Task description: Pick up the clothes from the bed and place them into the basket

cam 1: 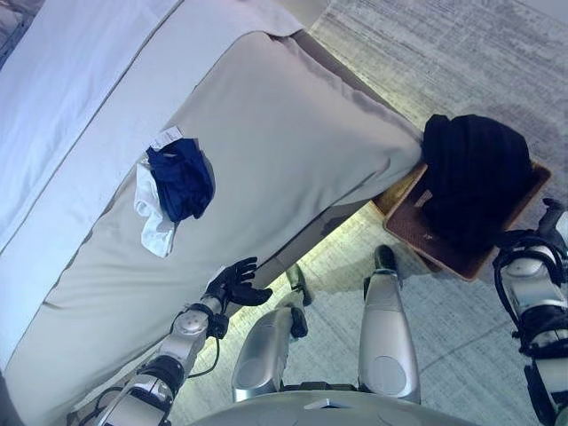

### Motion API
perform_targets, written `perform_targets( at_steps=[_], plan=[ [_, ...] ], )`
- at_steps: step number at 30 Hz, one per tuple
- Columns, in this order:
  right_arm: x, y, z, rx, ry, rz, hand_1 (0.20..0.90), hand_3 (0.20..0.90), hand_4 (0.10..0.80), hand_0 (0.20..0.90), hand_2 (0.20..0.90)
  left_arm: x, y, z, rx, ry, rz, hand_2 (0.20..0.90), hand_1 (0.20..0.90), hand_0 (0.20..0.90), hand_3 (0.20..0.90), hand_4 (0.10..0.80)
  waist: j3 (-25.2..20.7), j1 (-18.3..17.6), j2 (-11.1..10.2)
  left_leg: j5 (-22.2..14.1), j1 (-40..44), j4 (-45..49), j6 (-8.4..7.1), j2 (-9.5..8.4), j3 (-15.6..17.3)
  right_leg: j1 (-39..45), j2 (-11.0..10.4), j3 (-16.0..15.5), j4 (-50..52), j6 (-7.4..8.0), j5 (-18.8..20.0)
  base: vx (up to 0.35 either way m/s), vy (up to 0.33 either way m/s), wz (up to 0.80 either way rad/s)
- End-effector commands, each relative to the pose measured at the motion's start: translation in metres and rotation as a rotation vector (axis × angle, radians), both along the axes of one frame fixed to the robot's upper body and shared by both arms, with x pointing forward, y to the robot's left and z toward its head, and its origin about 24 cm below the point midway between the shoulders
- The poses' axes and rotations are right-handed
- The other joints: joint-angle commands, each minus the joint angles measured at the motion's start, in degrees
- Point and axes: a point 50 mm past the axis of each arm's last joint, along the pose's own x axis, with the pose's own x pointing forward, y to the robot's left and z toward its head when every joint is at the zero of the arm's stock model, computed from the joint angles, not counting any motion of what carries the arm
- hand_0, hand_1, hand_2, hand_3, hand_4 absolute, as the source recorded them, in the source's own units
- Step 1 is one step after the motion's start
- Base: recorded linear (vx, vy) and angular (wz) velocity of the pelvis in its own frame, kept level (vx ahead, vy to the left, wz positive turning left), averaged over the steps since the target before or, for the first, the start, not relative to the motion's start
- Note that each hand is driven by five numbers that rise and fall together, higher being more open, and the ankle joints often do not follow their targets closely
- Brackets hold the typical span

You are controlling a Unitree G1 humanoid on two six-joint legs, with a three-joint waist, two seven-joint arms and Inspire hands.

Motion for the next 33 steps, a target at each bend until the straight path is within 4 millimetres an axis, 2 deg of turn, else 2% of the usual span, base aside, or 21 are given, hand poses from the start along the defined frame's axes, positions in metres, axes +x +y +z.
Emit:
perform_targets(
  at_steps=[1, 5, 10, 13, 16, 20, 23, 26, 27, 31, 33],
  plan=[
    [0.021, 0.031, 0.032, -0.057, -0.151, 0.232, 0.9, 0.9, 0.8, 0.9, 0.9, -0.027, 0.053, -0.005, 0.089, 0.055, 0.162, 0.9, 0.9, 0.9, 0.9, 0.8, -2.6, -0.4, -7.9, -8.4, 0.2, 5.9, 2.83, -3.21, 1.6, 5.7, 3.0, -4.2, -8.8, -2.43, 2.9, 0.099, 0.127, 0.12],
    [0.022, 0.072, 0.047, -0.142, -0.161, 0.512, 0.9, 0.9, 0.8, 0.9, 0.9, -0.053, 0.064, -0.019, 0.102, 0.142, 0.258, 0.9, 0.9, 0.9, 0.9, 0.8, -6.2, 0.7, -12.0, -8.9, 4.3, 2.8, 3.32, -3.57, 1.3, 11.4, 3.4, -4.6, -14.2, -0.81, 4.8, 0.132, 0.147, 0.17],
    [0.033, 0.097, 0.059, -0.292, -0.103, 0.696, 0.9, 0.9, 0.8, 0.9, 0.9, -0.078, 0.063, -0.033, 0.112, 0.226, 0.303, 0.9, 0.9, 0.9, 0.9, 0.8, -9.3, 5.2, -14.5, -9.2, 6.6, 2.3, 4.29, -4.31, -0.3, 16.2, 2.8, -7.2, -15.0, -0.17, 4.3, 0.107, 0.147, 0.26],
    [0.044, 0.106, 0.063, -0.336, -0.061, 0.746, 0.9, 0.9, 0.8, 0.9, 0.9, -0.082, 0.064, -0.035, 0.111, 0.24, 0.31, 0.9, 0.9, 0.9, 0.9, 0.8, -10.2, 8.1, -15.2, -8.6, 6.6, 1.8, 4.87, -4.88, -2.3, 17.5, 2.3, -9.0, -14.6, -0.08, 3.8, 0.053, 0.14, 0.5],
    [0.068, 0.116, 0.075, -0.405, -0.035, 0.739, 0.9, 0.9, 0.8, 0.9, 0.9, -0.073, 0.069, -0.031, 0.133, 0.225, 0.291, 0.9, 0.9, 0.9, 0.9, 0.8, -9.4, 12.6, -15.6, -8.0, 5.7, 1.6, 5.49, -5.27, -5.7, 18.4, 1.0, -12.4, -13.3, 0.41, 3.5, -0.006, 0.102, 0.56],
    [0.099, 0.119, 0.108, -0.516, -0.012, 0.721, 0.9, 0.9, 0.8, 0.9, 0.9, -0.06, 0.075, -0.023, 0.149, 0.199, 0.277, 0.9, 0.9, 0.9, 0.9, 0.8, -7.8, 17.2, -15.8, -7.4, 3.7, 2.5, 5.72, -5.93, -8.8, 19.3, -0.6, -16.1, -12.1, 0.56, 3.8, -0.015, 0.107, 0.72],
    [0.122, 0.113, 0.136, -0.583, 0.02, 0.631, 0.9, 0.9, 0.8, 0.9, 0.9, -0.051, 0.078, -0.018, 0.159, 0.192, 0.267, 0.9, 0.9, 0.9, 0.9, 0.8, -6.4, 21.6, -15.6, -7.3, 0.6, 4.6, 5.76, -6.98, -10.9, 19.5, -2.3, -19.1, -11.3, 0.36, 4.1, -0.023, 0.105, 0.68],
    [0.136, 0.111, 0.153, -0.595, 0.076, 0.559, 0.9, 0.9, 0.8, 0.9, 0.9, -0.043, 0.082, -0.014, 0.174, 0.185, 0.257, 0.9, 0.9, 0.9, 0.9, 0.8, -4.8, 24.9, -15.5, -7.5, -2.6, 7.0, 5.87, -7.92, -12.7, 19.3, -3.3, -21.2, -10.5, -0.01, 4.1, -0.001, 0.025, 0.58],
    [0.14, 0.107, 0.158, -0.599, 0.108, 0.518, 0.9, 0.9, 0.8, 0.9, 0.9, -0.041, 0.083, -0.012, 0.178, 0.18, 0.252, 0.9, 0.9, 0.9, 0.9, 0.8, -4.0, 26.6, -15.5, -8.9, -3.4, 8.5, 5.64, -8.27, -13.6, 19.5, -3.8, -21.4, -9.1, 0.1, 2.7, 0.07, 0.033, 0.57],
    [0.145, 0.095, 0.162, -0.584, 0.213, 0.425, 0.9, 0.9, 0.8, 0.9, 0.9, -0.04, 0.081, -0.011, 0.169, 0.167, 0.243, 0.9, 0.9, 0.9, 0.9, 0.8, -2.3, 29.9, -14.5, -9.1, -7.2, 12.0, 6.21, -9.41, -14.9, 18.2, -5.8, -23.4, -4.5, -0.54, 2.3, 0.047, 0.068, 0.5],
    [0.145, 0.089, 0.156, -0.539, 0.287, 0.388, 0.9, 0.9, 0.8, 0.9, 0.9, -0.041, 0.079, -0.011, 0.161, 0.154, 0.245, 0.9, 0.9, 0.9, 0.9, 0.8, -1.1, 31.3, -14.1, -9.3, -8.4, 13.3, 6.43, -9.9, -15.2, 17.5, -6.9, -24.4, -2.2, -0.56, 2.3, 0.062, 0.056, 0.45]
  ],
)
